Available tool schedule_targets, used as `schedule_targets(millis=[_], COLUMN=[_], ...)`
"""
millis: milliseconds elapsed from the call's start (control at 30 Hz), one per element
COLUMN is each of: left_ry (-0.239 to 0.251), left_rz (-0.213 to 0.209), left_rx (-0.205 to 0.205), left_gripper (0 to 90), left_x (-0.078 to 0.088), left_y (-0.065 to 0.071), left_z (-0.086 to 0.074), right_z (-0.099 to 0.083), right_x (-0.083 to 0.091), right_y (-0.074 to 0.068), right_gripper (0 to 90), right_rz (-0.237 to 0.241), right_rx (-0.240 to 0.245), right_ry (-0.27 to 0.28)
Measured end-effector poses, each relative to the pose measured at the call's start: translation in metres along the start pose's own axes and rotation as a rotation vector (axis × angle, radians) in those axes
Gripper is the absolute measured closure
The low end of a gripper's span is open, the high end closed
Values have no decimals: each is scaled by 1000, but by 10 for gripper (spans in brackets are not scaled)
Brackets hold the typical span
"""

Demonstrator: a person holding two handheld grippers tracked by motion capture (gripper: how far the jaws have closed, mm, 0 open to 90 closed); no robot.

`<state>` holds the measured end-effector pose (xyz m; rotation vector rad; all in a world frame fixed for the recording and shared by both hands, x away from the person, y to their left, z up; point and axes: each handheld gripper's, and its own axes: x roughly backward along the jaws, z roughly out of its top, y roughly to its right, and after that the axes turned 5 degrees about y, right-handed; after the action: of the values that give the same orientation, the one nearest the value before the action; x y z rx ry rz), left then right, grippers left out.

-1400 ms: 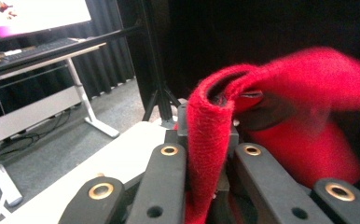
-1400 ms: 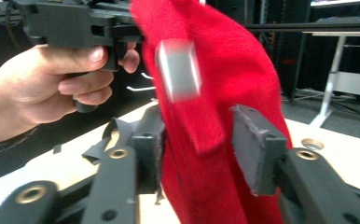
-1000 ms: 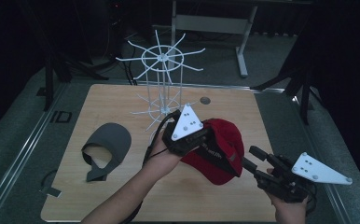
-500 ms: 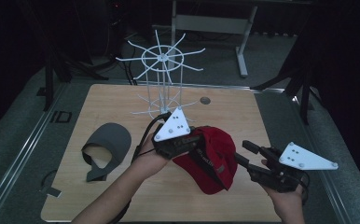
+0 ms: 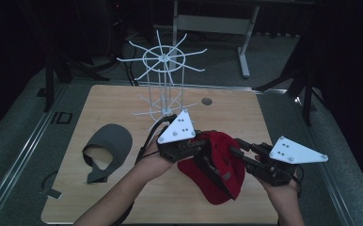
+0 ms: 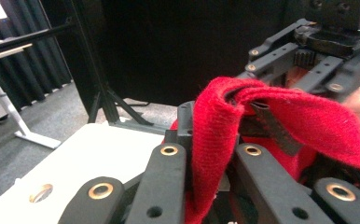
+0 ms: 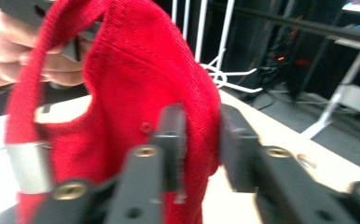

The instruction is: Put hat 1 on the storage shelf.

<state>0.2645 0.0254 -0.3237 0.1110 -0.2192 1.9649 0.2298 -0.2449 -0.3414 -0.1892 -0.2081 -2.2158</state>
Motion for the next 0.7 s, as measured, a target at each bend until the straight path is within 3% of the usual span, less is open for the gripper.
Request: schedule_targets(millis=[100, 233, 400, 500, 600, 700], left_ry=[-6, 1, 14, 16, 10, 17], left_rz=[2, -1, -12, -28, -47, -51], left_rx=[1, 2, -6, 3, 4, 1], left_gripper=[867, 866, 864, 862, 857, 847], left_x=[-1, 0, 2, 3, 3, 2], left_y=[-1, -2, -3, -3, -3, -2], left_z=[-1, -2, -3, -4, -6, -8], right_z=[-1, 0, 2, 3, 4, 6], right_x=[0, 2, 5, 7, 10, 12], right_y=[-1, -2, -3, 1, 5, 5], right_gripper=[869, 878, 879, 881, 883, 883], right_rz=[18, 46, 118, 140, 134, 115], right_rx=[15, 16, 22, -10, -45, -47], right_ry=[1, 17, 43, 63, 76, 79])
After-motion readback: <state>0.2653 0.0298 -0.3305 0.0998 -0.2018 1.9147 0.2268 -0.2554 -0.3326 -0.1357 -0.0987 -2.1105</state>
